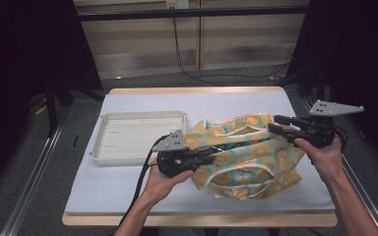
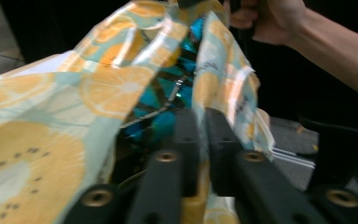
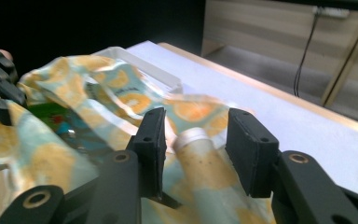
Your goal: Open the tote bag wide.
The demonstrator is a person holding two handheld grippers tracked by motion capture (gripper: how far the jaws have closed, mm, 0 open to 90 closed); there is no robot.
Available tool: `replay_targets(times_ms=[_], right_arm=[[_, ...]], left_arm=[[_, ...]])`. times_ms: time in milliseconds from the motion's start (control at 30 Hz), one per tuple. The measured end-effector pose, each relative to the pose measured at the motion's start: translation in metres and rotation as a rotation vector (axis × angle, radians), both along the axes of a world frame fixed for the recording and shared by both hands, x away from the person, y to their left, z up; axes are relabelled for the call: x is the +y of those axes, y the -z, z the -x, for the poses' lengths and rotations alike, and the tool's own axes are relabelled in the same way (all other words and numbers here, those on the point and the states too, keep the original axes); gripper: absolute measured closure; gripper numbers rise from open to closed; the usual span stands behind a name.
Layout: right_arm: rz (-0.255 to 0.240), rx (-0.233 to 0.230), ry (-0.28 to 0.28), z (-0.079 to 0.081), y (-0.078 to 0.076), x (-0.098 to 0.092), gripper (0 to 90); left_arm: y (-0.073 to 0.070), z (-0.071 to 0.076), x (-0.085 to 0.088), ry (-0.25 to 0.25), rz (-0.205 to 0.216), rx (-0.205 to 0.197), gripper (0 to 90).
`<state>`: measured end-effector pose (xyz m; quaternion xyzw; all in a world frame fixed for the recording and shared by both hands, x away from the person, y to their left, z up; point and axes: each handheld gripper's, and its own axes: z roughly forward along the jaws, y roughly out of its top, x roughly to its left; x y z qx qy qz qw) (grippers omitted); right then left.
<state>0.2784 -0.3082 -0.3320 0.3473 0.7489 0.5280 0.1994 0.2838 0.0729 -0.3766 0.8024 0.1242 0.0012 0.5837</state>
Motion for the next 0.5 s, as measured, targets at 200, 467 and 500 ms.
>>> replay_targets(times_ms=[200,467,500], right_arm=[[-0.014,-0.036,-0.031,0.015,-0.021,0.003,64.6],[0.019,0.023,-0.032,0.011,0.005,0.004,63.1],[0.014,0.027,-0.024,0.01,0.007,0.001,60.5]], left_arm=[[-0.003,0.012,-0.001,0.052,-0.007,0.0,90.0],[0.008,0.023,-0.004,0.121,-0.053,0.02,90.0],[0.01,0.023,-0.005,0.135,-0.05,0.03,90.0]])
